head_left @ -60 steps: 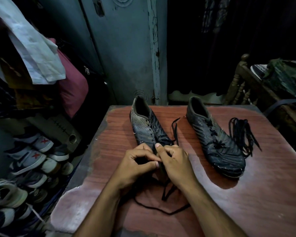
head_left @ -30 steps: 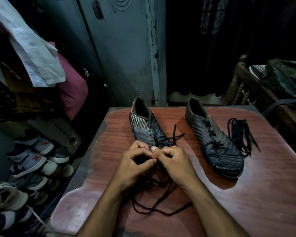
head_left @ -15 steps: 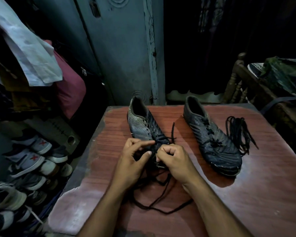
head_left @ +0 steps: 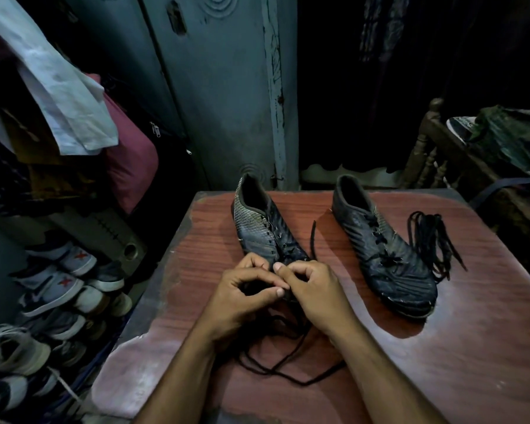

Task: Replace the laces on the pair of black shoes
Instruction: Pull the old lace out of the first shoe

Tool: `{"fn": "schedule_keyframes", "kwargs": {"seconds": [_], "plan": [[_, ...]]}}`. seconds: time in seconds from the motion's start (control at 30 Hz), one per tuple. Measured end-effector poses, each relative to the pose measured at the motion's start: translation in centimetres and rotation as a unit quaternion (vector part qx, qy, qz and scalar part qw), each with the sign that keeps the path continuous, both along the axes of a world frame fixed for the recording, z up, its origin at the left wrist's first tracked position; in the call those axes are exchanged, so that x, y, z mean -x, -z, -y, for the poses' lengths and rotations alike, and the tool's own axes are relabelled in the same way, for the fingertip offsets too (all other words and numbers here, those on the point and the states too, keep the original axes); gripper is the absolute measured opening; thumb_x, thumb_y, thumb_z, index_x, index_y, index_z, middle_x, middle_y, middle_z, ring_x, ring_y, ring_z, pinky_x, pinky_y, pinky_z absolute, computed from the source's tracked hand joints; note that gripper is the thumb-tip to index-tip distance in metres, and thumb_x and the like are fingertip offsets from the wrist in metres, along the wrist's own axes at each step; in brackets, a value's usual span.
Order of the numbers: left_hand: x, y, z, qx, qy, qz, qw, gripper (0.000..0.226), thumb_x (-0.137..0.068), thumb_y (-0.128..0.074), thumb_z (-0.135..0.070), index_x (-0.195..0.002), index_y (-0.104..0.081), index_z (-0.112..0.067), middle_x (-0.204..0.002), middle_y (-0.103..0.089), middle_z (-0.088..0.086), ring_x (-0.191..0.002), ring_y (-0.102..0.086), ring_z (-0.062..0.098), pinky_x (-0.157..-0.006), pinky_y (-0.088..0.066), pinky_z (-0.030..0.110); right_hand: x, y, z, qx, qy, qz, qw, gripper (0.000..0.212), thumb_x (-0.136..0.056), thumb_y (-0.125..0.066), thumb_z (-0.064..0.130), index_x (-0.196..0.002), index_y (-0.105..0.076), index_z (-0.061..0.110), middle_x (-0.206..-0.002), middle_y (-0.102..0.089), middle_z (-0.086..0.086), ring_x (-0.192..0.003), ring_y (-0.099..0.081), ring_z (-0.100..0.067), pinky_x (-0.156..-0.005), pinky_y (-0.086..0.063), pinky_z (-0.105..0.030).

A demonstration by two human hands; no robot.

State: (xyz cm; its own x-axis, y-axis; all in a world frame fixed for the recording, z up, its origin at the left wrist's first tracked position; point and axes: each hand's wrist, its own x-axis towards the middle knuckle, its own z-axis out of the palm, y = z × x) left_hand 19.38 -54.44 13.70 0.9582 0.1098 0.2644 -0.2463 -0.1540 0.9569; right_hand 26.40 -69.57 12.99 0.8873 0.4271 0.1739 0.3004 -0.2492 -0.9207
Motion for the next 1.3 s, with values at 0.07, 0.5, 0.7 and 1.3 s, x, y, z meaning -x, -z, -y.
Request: {"fn": "schedule_keyframes", "kwargs": {"seconds": [0.07, 0.5, 0.7, 1.3], "plan": [[0.0, 0.1, 0.0, 0.001, 0.003, 0.001, 1.0, 0.012, -0.073, -0.081, -0.028, -0.085, -0.082, -0.024, -0.095, -0.053, -0.008, -0.095, -0.054, 0.013, -0.089, -0.045, 0.029, -0.1, 0.1, 0.0, 0.018, -0.005, 0.007, 1.0, 0.033, -0.084, -0.06, 0.06, -0.066, -0.068, 0.034, -0.064, -0.065, 0.016, -0.068, -0.061, -0.001, -0.079, -0.051, -0.045], [-0.6, 0.4, 0.5, -0.169, -0.215, 0.0, 0.962, 0.039, -0.082, -0.081, -0.004, -0.103, -0.072, -0.035, -0.102, -0.058, -0.01, -0.095, -0.06, 0.005, -0.085, -0.043, 0.009, -0.2, -0.1, 0.3, -0.015, -0.048, -0.003, 0.999, 0.034, -0.067, -0.056, 0.043, -0.052, -0.044, 0.015, -0.063, -0.056, -0.009, -0.063, -0.053, -0.018, -0.077, -0.046, -0.051], [-0.8, 0.5, 0.7, -0.202, -0.193, -0.014, 0.96, 0.029, -0.085, -0.077, -0.007, -0.095, -0.078, -0.034, -0.106, -0.055, -0.006, -0.1, -0.06, 0.004, -0.086, -0.044, 0.009, -0.3, -0.1, 0.6, -0.082, -0.085, -0.041, 0.992, 0.047, -0.068, -0.055, 0.034, -0.057, -0.054, -0.012, -0.075, -0.07, -0.005, -0.071, -0.062, -0.023, -0.068, -0.046, -0.046], [-0.4, 0.3, 0.8, -0.194, -0.161, 0.035, 0.967, 0.023, -0.085, -0.068, -0.023, -0.106, -0.072, -0.032, -0.108, -0.069, -0.019, -0.109, -0.062, 0.011, -0.096, -0.049, 0.037, 0.8, -0.8, 1.3, -0.079, -0.02, 0.106, 0.991, 0.025, -0.067, -0.058, 0.033, -0.053, -0.045, 0.017, -0.091, -0.074, 0.014, -0.099, -0.066, -0.002, -0.084, -0.047, -0.024]]}}
